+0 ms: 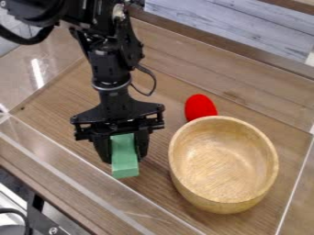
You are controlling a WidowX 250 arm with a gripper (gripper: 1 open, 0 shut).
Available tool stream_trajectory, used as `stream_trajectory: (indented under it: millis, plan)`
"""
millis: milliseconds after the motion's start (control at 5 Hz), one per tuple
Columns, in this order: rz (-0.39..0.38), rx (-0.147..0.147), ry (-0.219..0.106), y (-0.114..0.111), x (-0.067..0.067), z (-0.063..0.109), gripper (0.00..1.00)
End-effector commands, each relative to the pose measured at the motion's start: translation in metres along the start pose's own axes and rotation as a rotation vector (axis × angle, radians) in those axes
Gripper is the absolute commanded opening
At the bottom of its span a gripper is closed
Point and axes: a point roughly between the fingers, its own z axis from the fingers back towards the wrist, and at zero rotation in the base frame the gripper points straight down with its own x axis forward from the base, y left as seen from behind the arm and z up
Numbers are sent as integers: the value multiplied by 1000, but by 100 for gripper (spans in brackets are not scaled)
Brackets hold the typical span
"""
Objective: Remove the green block from the brown bowl and put it on the table
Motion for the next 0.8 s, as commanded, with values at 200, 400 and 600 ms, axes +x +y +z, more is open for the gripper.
stream_trajectory:
  millis: [200,400,600]
  plan:
    - [67,-25,-57,-5,14,13,0]
    - [126,-22,-65,-8,16,9,0]
    - [163,-20,-71,-3,15,10,0]
